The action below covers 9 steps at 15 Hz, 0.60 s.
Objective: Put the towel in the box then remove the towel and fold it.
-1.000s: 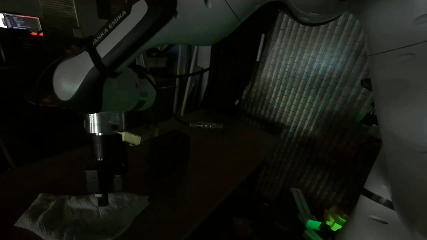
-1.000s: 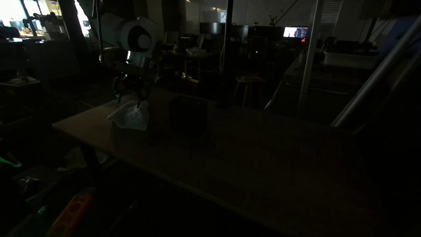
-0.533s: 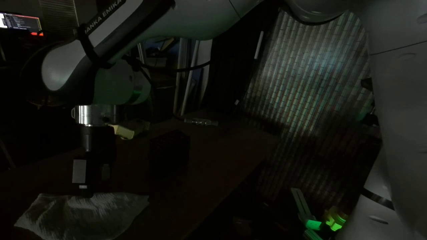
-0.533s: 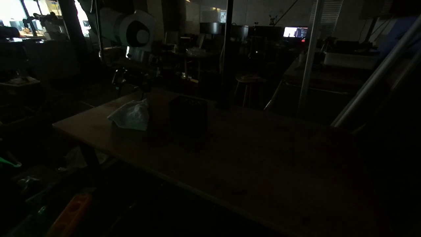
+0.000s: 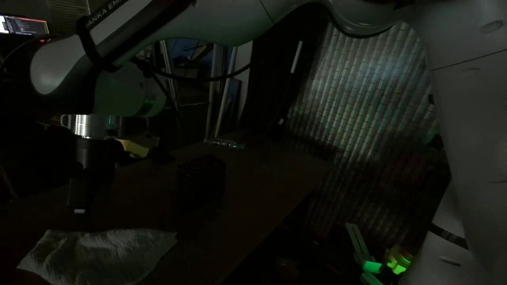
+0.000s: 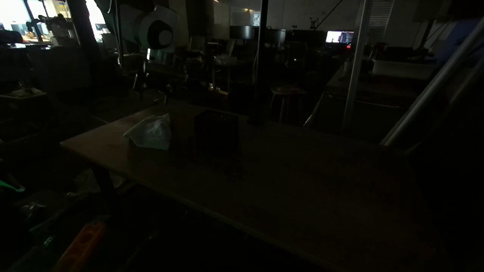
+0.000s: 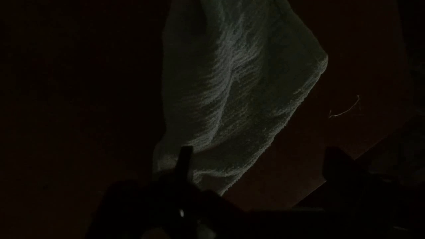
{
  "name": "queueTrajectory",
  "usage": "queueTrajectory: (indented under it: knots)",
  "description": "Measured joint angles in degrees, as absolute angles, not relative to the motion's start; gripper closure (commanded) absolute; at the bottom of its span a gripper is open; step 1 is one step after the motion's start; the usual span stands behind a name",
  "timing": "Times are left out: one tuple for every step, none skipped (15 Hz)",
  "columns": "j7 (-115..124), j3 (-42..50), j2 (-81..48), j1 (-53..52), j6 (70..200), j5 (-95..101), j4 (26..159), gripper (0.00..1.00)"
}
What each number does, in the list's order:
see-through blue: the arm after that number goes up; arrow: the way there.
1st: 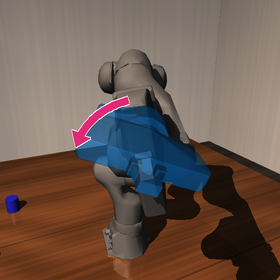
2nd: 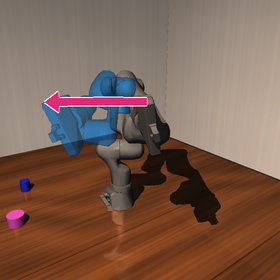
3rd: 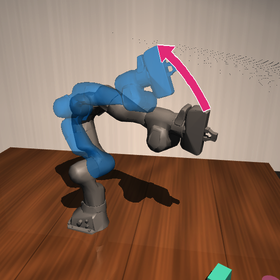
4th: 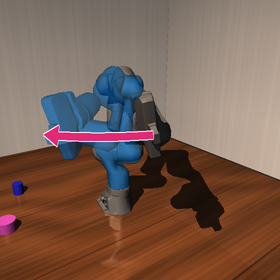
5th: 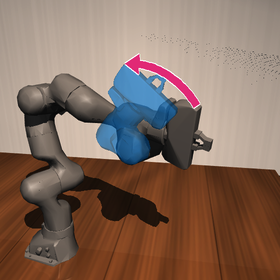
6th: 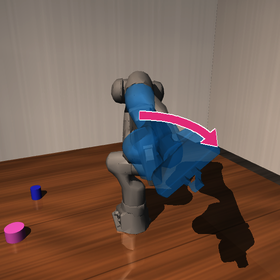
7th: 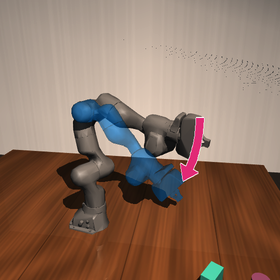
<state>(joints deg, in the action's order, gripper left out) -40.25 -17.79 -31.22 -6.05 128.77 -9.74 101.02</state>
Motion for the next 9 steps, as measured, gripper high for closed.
queueTrajectory:
  knots:
    - [-40.95,-17.91,-32.28,-6.06,128.91,-9.74,100.14,0.0]
    - [-41.66,-18.0,-33.44,-6.07,129.11,-9.74,99.23,0.0]
    - [-42.31,-18.04,-34.72,-6.09,129.3,-9.74,98.26,0.0]
    - [-42.91,-18.06,-36.12,-6.11,129.43,-9.74,97.17,0.0]
    - [-43.46,-18.07,-37.58,-6.16,129.45,-9.74,95.96,0.0]
    - [-44.05,-18.1,-39.16,-6.24,129.45,-9.74,94.55,0.0]
    - [-44.56,-18.19,-40.75,-6.34,129.43,-9.72,93.03,0.0]
    - [-45.04,-18.29,-42.35,-6.51,129.33,-9.65,91.37,0.0]
    - [-45.48,-18.38,-43.88,-6.74,129.13,-9.55,89.66,0.0]
